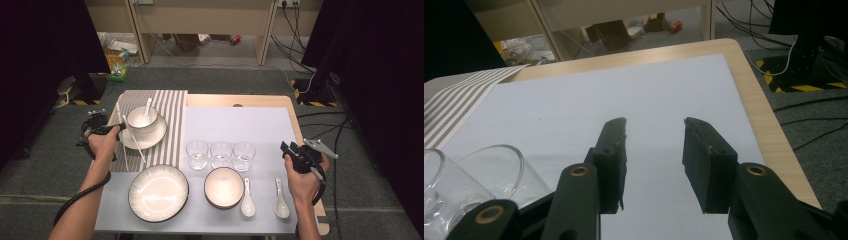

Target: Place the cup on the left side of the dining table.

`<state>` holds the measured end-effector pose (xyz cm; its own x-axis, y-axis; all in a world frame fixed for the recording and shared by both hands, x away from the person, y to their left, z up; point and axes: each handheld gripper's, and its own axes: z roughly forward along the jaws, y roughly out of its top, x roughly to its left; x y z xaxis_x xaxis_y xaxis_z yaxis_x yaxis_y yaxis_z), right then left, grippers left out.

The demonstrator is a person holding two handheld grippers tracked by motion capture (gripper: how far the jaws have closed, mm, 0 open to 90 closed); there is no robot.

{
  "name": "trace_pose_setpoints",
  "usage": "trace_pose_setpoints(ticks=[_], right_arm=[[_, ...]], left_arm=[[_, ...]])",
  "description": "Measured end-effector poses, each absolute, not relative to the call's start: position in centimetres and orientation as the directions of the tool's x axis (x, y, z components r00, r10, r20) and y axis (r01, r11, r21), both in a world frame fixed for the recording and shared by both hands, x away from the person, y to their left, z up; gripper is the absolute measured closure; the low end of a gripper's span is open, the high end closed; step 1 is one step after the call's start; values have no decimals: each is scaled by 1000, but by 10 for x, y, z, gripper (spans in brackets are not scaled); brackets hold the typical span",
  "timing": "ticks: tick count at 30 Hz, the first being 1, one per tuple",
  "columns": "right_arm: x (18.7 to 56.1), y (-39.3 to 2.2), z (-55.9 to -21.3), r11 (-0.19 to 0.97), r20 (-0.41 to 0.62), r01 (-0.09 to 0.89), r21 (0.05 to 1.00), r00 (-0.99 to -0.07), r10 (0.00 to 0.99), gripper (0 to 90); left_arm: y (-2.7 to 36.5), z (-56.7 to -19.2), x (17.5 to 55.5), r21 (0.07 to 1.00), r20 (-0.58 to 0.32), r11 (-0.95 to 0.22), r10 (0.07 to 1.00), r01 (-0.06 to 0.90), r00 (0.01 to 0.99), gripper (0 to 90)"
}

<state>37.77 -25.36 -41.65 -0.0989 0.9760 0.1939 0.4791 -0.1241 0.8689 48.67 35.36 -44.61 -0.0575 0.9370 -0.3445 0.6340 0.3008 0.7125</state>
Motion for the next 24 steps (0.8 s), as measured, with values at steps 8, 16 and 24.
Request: trace_pose_setpoints(ticks=[8, 16, 24], right_arm=[[379, -250, -418, -113, 188, 479, 870, -111, 976, 619], [379, -250, -419, -101, 180, 485, 869, -118, 977, 619], [380, -249, -420, -107, 186, 486, 867, -118, 975, 619]], left_arm=[[354, -458, 496, 687, -350, 345, 928, 640, -126, 832], [354, -467, 499, 670, -344, 360, 926, 649, -159, 828], [354, -471, 499, 663, -344, 374, 922, 648, -179, 813]])
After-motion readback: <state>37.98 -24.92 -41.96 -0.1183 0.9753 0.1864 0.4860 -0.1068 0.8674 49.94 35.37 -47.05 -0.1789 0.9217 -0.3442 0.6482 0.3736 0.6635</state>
